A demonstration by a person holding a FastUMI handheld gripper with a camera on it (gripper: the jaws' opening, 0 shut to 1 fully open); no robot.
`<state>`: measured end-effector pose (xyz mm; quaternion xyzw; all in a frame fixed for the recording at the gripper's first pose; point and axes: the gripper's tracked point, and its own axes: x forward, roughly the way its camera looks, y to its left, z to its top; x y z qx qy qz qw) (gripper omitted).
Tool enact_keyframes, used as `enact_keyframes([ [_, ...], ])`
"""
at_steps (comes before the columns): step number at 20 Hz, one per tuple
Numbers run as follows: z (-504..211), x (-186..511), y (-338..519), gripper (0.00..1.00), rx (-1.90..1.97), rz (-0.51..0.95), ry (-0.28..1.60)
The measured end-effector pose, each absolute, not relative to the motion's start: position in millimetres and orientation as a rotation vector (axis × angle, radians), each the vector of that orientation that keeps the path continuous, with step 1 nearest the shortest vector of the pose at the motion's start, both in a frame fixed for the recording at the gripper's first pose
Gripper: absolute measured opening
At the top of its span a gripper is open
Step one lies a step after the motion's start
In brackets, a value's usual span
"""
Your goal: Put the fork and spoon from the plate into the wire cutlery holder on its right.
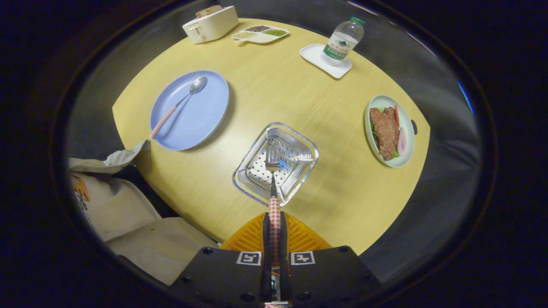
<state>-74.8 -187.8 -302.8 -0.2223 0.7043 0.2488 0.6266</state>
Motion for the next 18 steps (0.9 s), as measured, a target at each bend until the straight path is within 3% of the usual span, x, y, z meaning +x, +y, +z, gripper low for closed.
enact_keyframes([
  [9, -300, -67, -174, 0.21, -0.470, 0.548, 1.568],
  [14, -291, -55, -153, 0.99, -0.352, 0.488, 1.453],
  [18, -285, -51, -126, 0.99, -0.257, 0.416, 1.328],
])
